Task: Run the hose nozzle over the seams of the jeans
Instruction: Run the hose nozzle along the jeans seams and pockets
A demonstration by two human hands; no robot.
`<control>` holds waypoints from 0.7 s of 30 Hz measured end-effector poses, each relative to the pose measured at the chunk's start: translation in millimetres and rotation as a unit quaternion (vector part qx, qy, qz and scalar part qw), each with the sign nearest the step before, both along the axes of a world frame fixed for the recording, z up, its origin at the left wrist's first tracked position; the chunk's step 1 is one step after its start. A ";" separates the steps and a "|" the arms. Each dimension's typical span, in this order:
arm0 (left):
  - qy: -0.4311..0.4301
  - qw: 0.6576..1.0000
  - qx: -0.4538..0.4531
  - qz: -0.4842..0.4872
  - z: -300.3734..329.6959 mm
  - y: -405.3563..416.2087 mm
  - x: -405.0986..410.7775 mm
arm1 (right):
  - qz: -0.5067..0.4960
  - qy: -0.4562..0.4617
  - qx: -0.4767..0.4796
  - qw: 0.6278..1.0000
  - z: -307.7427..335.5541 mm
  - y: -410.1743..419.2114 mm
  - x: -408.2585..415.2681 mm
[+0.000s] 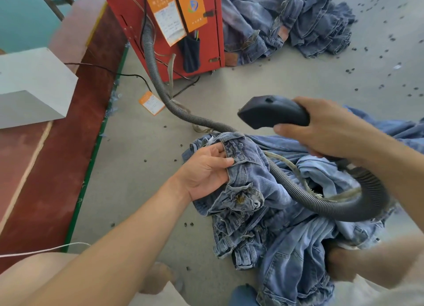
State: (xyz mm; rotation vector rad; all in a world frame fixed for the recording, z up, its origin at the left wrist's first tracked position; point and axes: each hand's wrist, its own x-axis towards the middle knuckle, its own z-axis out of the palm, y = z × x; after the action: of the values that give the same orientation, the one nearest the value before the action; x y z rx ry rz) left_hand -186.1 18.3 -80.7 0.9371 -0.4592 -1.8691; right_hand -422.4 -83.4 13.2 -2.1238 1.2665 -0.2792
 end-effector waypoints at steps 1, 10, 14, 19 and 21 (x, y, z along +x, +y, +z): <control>0.002 1.000 0.002 0.003 1.2 -0.8 1.0 | 0.002 -0.010 0.008 1.000 4.0 -1.9 -5.9; 0.020 1.000 0.003 0.007 1.5 -4.0 0.4 | 0.101 0.092 0.045 0.990 2.6 12.9 -5.5; -0.033 0.996 0.073 0.030 2.6 -11.2 -1.9 | 0.017 0.019 0.006 1.000 6.7 5.2 -9.1; -0.195 0.961 0.139 0.141 -9.1 -12.5 -12.3 | -0.023 -0.042 0.019 0.999 19.9 1.6 -17.2; -0.201 0.963 0.128 0.125 -7.9 -11.2 -12.7 | -0.008 -0.029 0.025 0.999 17.6 3.1 -15.4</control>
State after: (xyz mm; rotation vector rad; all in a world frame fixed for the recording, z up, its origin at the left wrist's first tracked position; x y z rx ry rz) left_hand -198.8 7.1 -88.7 1.4917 -0.3229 -1.5292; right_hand -437.8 -80.3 30.9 -2.0498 1.2452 -0.3099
